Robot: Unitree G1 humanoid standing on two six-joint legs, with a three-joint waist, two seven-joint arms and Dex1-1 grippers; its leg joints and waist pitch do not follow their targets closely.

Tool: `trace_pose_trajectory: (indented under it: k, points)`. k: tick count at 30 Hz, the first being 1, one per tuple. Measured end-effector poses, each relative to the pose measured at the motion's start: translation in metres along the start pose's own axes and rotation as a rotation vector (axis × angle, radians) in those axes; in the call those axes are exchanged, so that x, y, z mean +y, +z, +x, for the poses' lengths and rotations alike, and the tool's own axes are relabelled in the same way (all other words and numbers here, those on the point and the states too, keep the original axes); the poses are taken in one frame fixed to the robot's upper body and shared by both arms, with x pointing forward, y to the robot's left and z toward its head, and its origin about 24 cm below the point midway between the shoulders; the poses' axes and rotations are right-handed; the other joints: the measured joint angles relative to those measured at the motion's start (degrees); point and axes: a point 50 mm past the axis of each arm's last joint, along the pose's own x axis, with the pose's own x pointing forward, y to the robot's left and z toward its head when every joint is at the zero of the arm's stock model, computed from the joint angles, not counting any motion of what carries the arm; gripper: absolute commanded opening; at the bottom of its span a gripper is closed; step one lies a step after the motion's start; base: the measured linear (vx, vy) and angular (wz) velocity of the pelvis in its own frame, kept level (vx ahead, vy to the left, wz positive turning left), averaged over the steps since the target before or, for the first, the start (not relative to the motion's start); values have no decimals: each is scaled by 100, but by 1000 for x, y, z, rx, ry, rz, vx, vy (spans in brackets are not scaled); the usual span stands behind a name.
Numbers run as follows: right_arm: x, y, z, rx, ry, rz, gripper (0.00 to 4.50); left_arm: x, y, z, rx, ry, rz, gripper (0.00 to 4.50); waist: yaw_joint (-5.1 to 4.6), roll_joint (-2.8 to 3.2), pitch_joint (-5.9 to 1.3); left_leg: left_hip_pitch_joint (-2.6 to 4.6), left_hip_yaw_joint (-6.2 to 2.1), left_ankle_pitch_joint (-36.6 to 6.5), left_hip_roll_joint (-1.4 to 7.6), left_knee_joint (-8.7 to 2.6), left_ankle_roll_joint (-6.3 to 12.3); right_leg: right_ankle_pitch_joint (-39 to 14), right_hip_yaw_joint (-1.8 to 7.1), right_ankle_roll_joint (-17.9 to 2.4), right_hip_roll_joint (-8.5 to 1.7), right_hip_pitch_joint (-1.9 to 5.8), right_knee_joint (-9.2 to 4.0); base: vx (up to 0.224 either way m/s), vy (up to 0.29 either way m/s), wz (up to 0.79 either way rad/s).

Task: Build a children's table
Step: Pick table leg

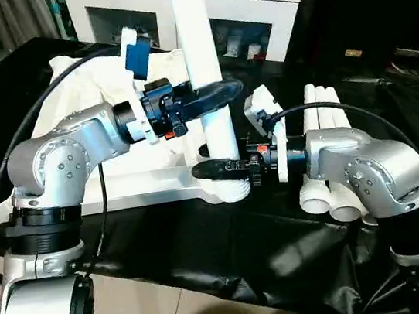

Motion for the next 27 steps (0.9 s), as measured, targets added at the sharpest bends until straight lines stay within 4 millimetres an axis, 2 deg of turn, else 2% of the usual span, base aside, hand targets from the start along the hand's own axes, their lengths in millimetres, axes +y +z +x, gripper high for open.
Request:
trace_pose_trajectory:
  k: [1, 2, 3, 5, 6, 7, 12, 16, 22, 23, 26, 27]
  points:
    - [0, 0, 1, -2, -3, 1, 198, 0, 0, 0, -1, 1, 0, 188, 8, 0, 0, 0, 0, 0, 0, 0, 0, 0, 0, 0, 0, 0, 0, 0, 0, 0]
    - [0, 0, 2, -5, -8, 2, 198, 1, 0, -1, -5, 5, -1, 244, 14, 0, 0, 0, 0, 1, 0, 0, -1, 0, 0, 0, 0, 0, 1, 0, 0, 0]
    - [0, 0, 3, -12, -22, 1, 198, 2, 0, 0, -13, 23, -5, 258, 18, 0, 0, 0, 0, 3, 1, 0, -5, 0, -1, 0, 0, 0, 1, 0, 0, 0]
    - [-3, 1, 5, -23, -76, -14, 198, 5, 1, 2, -36, 66, -9, 258, 36, 0, 0, 0, 0, 15, 1, 0, -26, 0, -1, 0, 0, 0, 2, 0, 0, 0]
    - [-5, 0, 6, -23, -99, -18, 197, 6, 1, 3, -42, 85, -9, 281, 46, 0, 0, 0, 0, 16, 1, 0, -27, 1, -2, -1, 0, 0, 2, 0, 0, 0]
    - [-6, 0, 7, -28, -126, -25, 197, 8, 0, 4, -45, 116, -3, 281, 53, 0, 0, 0, 0, 16, 1, 0, -28, 1, -2, -1, 0, 0, 2, 0, 0, 0]
    - [-18, -5, 21, -32, -346, -82, 197, 21, -7, 20, -65, 381, 45, 320, 90, -1, -1, -5, 0, 23, 4, 0, -29, 5, -3, 2, 0, -1, 0, 0, 0, 0]
    - [-23, -3, 36, -22, -500, -140, 197, 28, -16, 31, -105, 519, 4, 320, 85, -1, -1, -10, 0, 35, 4, 0, -49, 6, -3, 4, 0, -3, -1, 0, 0, 0]
    - [-27, 0, 44, -31, -622, -198, 196, 36, -23, 36, -103, 684, 21, 320, 83, -2, -1, -10, 0, 35, 6, 0, -50, 9, -3, 10, 2, -3, -3, 0, 0, 0]
    - [-28, 0, 45, -29, -630, -201, 196, 37, -24, 36, -101, 707, 25, 293, 83, -2, -1, -11, 0, 35, 6, 0, -50, 10, -3, 11, 2, -4, -3, 0, 0, 0]
    - [-28, -1, 48, -34, -648, -205, 196, 39, -24, 36, -125, 767, 12, 286, 79, -2, -1, -12, 0, 35, 6, 0, -50, 11, -2, 13, 2, -4, -4, 0, 0, 0]
    - [-28, -2, 49, -35, -653, -207, 196, 40, -24, 36, -132, 777, 7, 270, 79, -2, -1, -12, 0, 35, 6, 0, -50, 11, -3, 13, 2, -4, -3, 0, 0, 0]
